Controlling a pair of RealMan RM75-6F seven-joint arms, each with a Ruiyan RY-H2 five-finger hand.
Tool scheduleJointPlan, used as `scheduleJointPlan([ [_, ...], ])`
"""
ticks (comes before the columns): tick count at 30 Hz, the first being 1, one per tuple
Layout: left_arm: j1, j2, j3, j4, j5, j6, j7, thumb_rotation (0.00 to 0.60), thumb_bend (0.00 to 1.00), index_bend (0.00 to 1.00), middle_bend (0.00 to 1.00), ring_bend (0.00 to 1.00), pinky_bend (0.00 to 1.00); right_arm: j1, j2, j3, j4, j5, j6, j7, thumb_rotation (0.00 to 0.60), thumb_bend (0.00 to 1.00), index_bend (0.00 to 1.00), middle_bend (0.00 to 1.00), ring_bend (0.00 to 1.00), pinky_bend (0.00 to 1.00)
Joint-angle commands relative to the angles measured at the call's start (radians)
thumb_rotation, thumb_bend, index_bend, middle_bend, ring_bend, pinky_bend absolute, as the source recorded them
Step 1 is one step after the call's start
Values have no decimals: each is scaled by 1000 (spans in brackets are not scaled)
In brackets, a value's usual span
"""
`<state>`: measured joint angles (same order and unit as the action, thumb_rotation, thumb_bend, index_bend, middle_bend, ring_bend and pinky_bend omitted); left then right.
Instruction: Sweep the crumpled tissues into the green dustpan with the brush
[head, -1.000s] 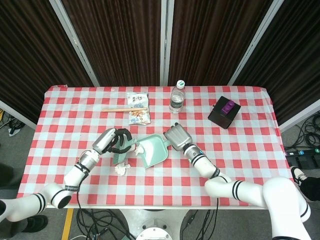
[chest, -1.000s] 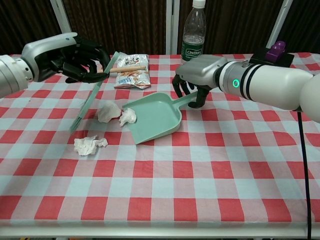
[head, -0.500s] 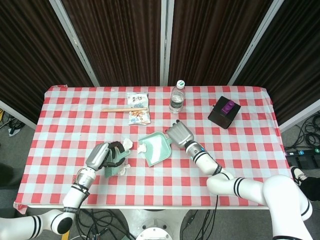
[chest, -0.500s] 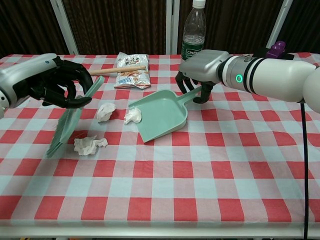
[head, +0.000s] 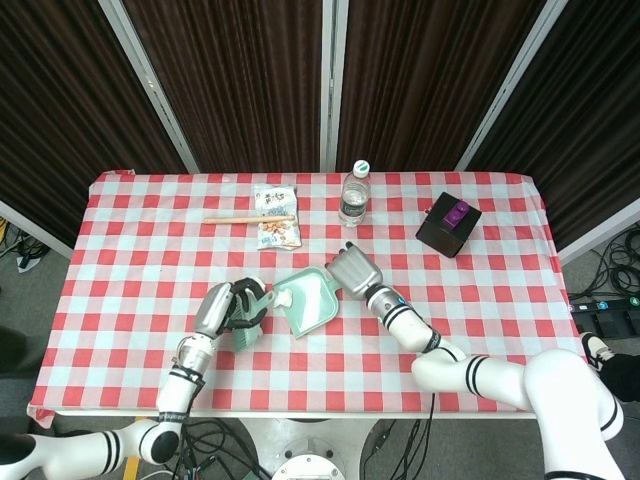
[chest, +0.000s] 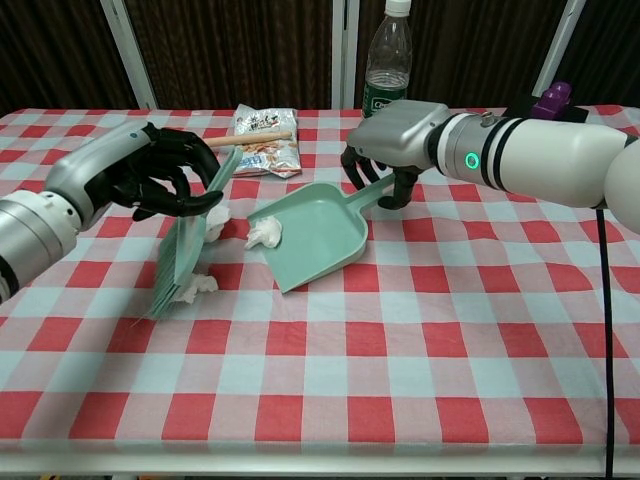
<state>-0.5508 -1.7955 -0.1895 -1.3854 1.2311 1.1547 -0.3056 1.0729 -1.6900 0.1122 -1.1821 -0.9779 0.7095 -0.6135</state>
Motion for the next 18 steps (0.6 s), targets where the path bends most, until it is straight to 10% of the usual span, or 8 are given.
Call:
scheduleJointPlan([
  [1,-24,-60,-41,82,3,-16,-53,600,515,543,524,623,879,-4,2,-1,-3,1,3,6,600,546,691,571,364,257],
  [18,-137,-176,-147,287,22,-99,-186,600,516,544,523,600,872,2,-20,16,20,38,-1,14,600,555,693,571,365,257],
])
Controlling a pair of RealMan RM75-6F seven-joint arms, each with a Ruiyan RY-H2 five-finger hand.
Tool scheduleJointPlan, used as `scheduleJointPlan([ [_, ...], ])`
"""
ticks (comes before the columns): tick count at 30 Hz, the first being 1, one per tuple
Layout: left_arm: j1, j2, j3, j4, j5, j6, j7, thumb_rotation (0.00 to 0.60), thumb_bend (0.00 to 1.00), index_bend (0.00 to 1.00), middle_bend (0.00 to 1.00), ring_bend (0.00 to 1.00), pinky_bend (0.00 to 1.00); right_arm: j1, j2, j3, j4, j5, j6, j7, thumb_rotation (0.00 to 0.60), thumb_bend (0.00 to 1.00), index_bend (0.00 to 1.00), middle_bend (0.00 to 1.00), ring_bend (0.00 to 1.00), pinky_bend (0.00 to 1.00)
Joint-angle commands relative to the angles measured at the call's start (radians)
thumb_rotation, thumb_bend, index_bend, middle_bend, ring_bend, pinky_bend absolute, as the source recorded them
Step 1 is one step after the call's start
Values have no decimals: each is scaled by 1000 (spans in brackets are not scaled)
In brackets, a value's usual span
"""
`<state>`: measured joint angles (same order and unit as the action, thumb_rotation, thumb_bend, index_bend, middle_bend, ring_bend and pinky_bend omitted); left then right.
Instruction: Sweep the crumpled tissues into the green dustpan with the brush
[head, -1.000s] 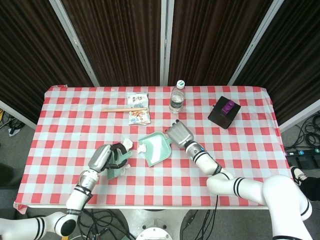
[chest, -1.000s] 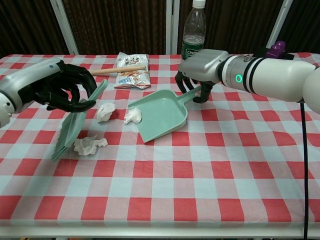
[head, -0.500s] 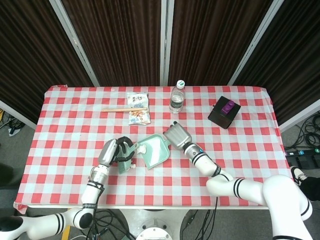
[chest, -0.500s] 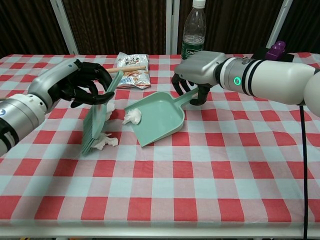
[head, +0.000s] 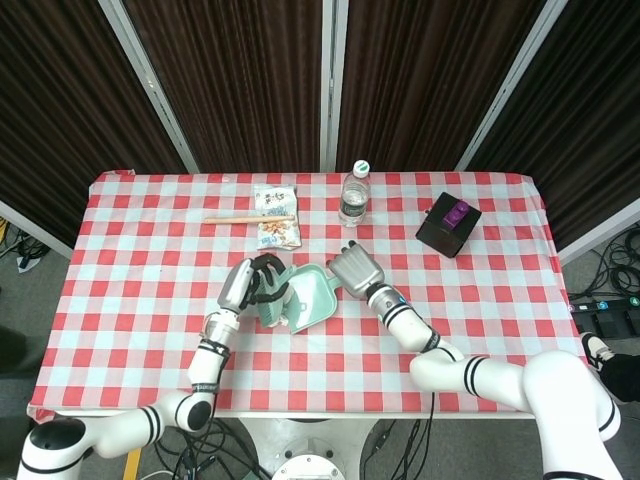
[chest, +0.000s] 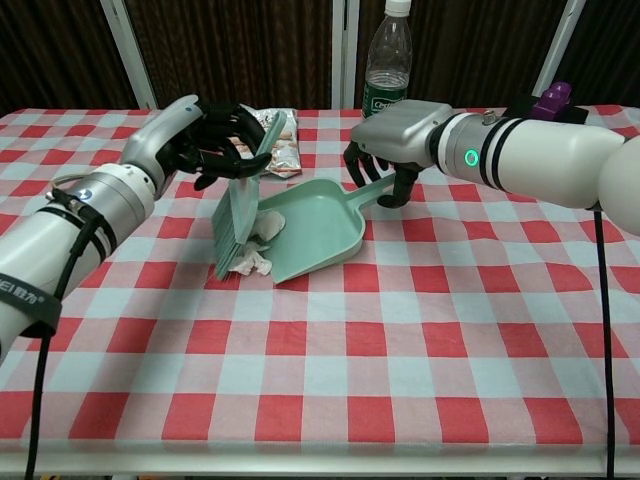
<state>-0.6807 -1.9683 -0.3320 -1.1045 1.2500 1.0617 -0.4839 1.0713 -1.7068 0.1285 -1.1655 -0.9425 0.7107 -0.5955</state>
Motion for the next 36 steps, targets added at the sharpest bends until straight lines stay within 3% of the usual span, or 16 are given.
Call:
scheduleJointPlan([
  [1,-10,-4,-5,8,7,-8,-14,600,516,544,523,600,872,6,-6,0,6,5,-3,-8,600,555,693,571,365,256],
  [13,20,46,16,-31,35,25,-25,600,519,543,523,599,872,3,16,-16,-13,49,26,-73,600,567,697,571,364,255],
  [18,13,52,1,-13,11,2,-23,600,519,543,523,599,872,14,-2,-10,-7,83,30,-102,600,567,698,571,364,254],
  [36,-47,-44,-23,115,11,-28,-101,600,523,543,523,597,872,60,-60,21,32,169,23,-135,600,574,705,573,365,252],
])
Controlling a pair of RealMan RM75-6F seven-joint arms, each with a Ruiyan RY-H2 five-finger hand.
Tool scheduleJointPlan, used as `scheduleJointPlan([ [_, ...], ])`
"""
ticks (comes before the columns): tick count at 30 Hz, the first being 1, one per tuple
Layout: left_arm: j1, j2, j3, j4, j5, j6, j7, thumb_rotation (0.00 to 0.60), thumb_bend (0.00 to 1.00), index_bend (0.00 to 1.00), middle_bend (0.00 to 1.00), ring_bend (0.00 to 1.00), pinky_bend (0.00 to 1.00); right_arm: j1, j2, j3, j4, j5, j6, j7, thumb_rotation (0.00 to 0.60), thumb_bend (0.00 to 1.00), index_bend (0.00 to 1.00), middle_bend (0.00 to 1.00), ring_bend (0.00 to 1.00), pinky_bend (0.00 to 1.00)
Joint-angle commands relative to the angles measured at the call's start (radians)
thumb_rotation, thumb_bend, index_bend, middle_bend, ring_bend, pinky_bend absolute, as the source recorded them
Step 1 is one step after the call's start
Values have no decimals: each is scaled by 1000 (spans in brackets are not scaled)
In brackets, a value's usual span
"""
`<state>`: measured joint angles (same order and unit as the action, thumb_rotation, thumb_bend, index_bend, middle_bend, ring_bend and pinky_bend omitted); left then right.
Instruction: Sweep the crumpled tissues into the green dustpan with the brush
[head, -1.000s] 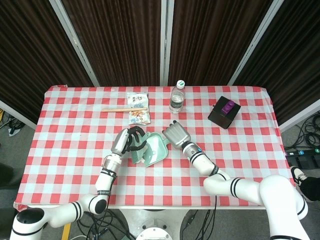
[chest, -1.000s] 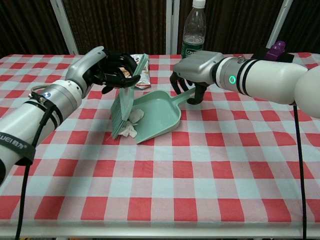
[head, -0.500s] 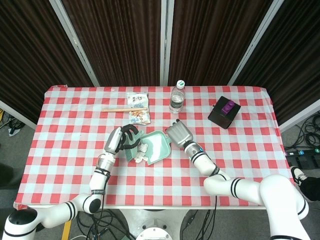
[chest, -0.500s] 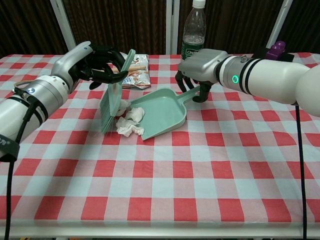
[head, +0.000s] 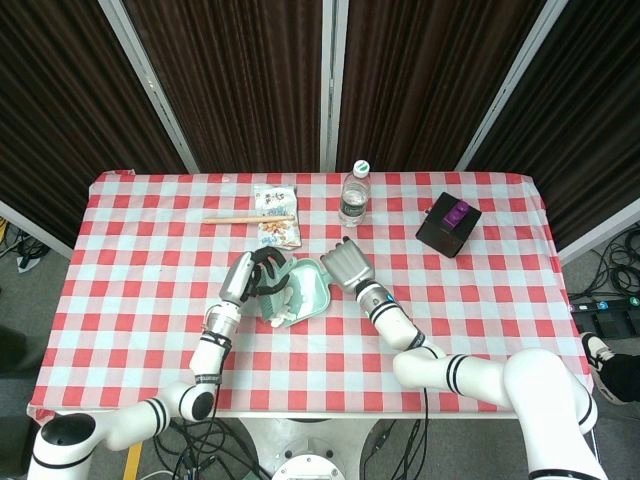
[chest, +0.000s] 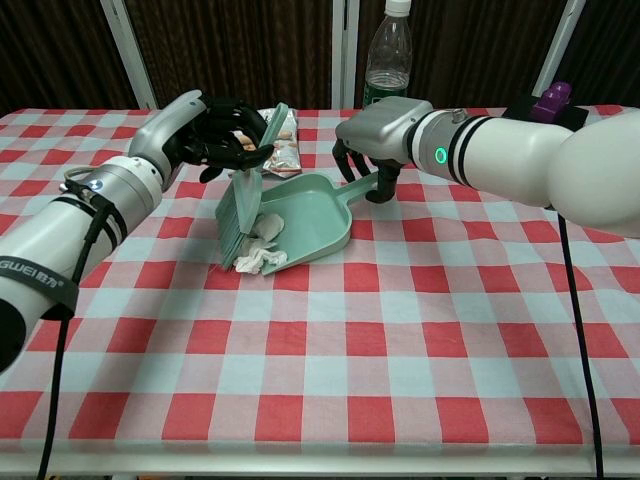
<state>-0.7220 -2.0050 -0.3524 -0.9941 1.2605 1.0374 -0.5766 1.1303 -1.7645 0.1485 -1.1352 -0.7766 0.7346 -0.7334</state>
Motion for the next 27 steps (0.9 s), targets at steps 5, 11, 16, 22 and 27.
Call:
scheduleJointPlan([
  [5,-22,-28,-16,3,1,-4,-31,600,524,543,524,597,872,-1,-8,7,4,7,-9,29,600,596,705,573,365,252],
  [11,-35,-42,-30,-6,-7,-13,-52,600,525,543,524,597,870,-15,-9,16,5,3,-23,88,600,598,705,573,365,251],
  [16,-39,-48,-37,-8,-6,-8,-69,600,527,543,524,597,868,-34,-5,30,0,-9,-55,174,600,600,706,573,365,249],
  [22,-35,-44,-54,-36,-20,-5,-95,600,527,544,525,597,866,-53,-5,42,2,-56,-63,260,600,589,699,564,364,250],
  [27,-28,-36,-60,-47,-22,13,-86,600,527,543,525,593,865,-64,2,46,1,-80,-73,313,600,487,590,536,335,243],
])
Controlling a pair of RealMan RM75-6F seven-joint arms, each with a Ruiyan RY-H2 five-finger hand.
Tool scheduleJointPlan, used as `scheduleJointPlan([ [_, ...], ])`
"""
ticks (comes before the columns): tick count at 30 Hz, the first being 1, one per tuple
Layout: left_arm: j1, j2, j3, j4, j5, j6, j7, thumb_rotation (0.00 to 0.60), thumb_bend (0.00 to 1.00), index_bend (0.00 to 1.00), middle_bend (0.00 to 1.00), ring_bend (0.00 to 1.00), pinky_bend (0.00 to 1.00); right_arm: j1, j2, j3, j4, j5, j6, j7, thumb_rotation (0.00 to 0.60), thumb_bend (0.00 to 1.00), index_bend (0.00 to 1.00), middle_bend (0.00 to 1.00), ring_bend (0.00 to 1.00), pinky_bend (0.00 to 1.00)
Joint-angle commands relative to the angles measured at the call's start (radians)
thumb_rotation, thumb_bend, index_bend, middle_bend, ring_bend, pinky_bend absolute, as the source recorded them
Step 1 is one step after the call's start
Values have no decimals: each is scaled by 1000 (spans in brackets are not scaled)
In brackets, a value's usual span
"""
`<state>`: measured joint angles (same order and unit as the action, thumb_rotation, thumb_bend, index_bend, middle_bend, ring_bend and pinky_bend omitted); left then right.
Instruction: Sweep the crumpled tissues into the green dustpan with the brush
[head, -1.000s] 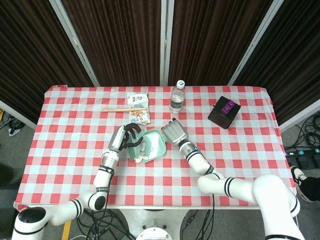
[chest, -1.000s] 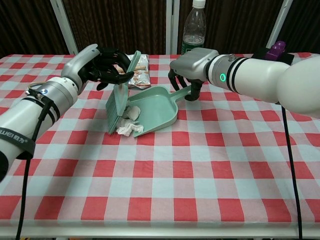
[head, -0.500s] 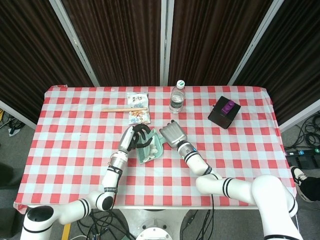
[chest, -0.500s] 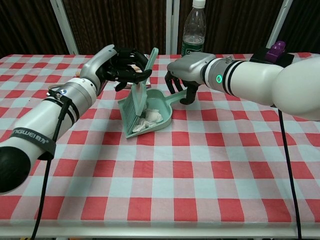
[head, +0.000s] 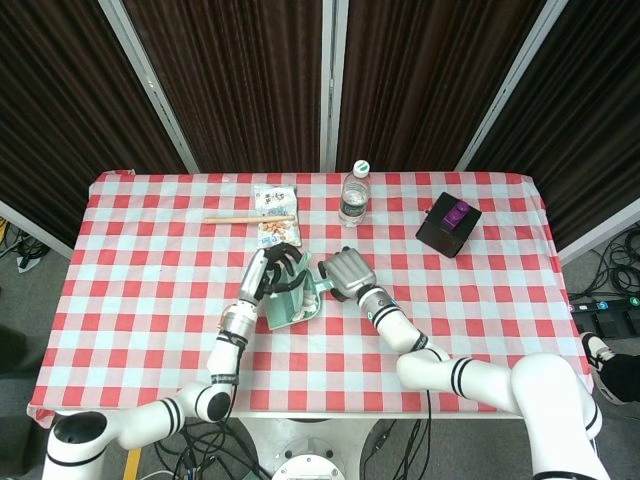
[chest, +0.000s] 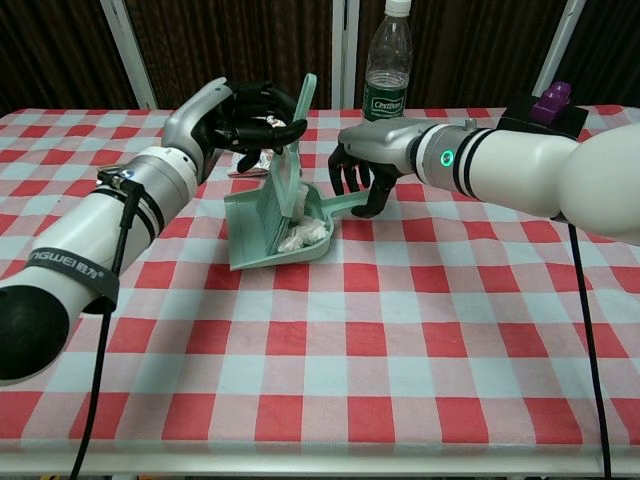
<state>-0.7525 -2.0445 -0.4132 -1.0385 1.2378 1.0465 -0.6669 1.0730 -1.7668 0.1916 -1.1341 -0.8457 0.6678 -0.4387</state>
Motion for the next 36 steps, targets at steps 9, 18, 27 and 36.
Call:
scheduleJointPlan([
  [9,17,15,15,-7,1,10,17,600,528,543,525,592,865,-10,17,-10,-18,-6,-3,13,600,337,253,379,215,185],
  [18,30,33,20,-27,12,31,20,600,530,543,525,592,864,-13,45,-14,-68,16,24,-9,600,232,43,224,103,139],
  [27,103,156,65,-80,86,136,56,600,534,543,524,592,864,-82,232,-30,-270,-44,144,-19,600,225,0,160,59,118],
  [36,159,374,168,-179,26,46,497,600,534,542,500,570,857,-189,399,-79,-416,-145,253,15,600,224,0,155,44,106],
])
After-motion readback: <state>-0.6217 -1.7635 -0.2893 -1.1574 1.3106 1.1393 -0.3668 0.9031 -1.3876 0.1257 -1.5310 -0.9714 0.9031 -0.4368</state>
